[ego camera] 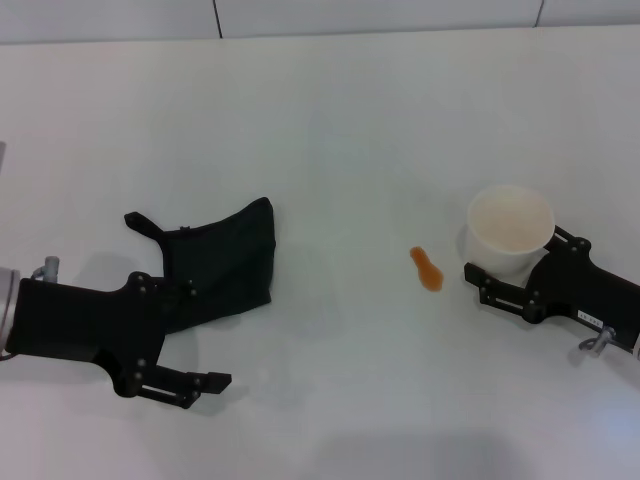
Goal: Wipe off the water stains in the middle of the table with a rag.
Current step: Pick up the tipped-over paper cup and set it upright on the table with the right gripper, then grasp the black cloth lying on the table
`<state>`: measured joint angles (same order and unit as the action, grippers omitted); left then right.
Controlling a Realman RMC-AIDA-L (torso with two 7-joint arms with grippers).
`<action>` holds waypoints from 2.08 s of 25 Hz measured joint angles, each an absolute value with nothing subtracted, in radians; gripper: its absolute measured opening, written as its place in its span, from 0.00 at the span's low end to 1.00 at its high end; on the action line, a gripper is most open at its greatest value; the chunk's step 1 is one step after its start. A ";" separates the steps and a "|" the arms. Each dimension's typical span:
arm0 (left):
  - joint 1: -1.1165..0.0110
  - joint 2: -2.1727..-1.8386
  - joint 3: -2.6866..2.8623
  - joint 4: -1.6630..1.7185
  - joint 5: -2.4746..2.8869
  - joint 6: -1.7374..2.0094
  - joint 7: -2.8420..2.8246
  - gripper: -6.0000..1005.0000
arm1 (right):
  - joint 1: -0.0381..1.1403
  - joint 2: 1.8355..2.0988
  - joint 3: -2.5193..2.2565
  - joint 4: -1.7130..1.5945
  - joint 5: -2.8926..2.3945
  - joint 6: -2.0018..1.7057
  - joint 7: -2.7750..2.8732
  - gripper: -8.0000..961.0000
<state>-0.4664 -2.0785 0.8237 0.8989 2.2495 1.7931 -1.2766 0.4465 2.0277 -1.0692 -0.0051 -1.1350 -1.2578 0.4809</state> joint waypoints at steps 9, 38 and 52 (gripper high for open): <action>-0.461 -2.078 0.824 0.899 2.246 1.793 -1.275 0.84 | 0.434 2.020 -1.076 -0.011 -1.144 -1.264 0.513 0.90; -0.429 -2.076 0.816 0.936 2.227 1.785 -1.282 0.83 | 0.323 1.917 -0.999 -1.005 -2.012 -1.627 1.491 0.88; -0.432 -2.072 0.814 0.973 2.220 1.703 -1.381 0.82 | 0.480 1.946 -0.985 -1.216 -2.127 -1.837 1.639 0.88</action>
<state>-0.4316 -2.0717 0.8145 0.9725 2.2205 1.7033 -1.3814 0.4804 1.9460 -0.9847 -1.2156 -2.1275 -1.8368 1.6388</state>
